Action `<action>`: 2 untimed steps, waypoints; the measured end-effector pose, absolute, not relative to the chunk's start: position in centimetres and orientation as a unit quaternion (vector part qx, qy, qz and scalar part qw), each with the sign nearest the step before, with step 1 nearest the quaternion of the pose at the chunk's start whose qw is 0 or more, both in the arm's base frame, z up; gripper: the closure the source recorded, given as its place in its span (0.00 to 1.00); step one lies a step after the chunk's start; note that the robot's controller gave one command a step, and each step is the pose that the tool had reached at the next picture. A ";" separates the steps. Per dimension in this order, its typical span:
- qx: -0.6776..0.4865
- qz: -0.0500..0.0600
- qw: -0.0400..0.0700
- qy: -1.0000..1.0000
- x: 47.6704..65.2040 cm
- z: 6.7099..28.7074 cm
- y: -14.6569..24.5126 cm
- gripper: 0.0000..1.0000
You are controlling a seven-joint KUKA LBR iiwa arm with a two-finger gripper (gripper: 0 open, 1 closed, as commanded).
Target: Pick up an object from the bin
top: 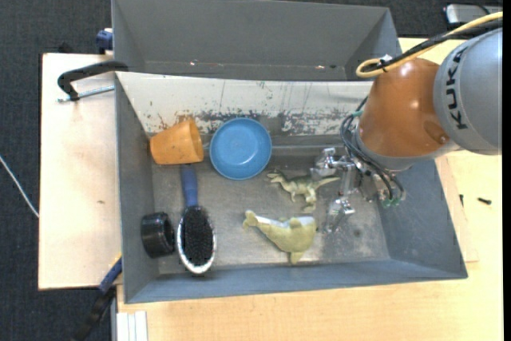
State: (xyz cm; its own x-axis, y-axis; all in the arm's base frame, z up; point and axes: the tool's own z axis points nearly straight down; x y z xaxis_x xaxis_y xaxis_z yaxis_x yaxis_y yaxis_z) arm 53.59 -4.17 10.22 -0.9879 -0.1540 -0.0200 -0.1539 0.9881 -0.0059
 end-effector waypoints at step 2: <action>-0.175 0.000 0.004 0.985 60.3 7.3 -2.0 1.00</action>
Offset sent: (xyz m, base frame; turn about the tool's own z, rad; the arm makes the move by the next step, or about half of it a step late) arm 0.0647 0.0214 -0.0322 -0.1984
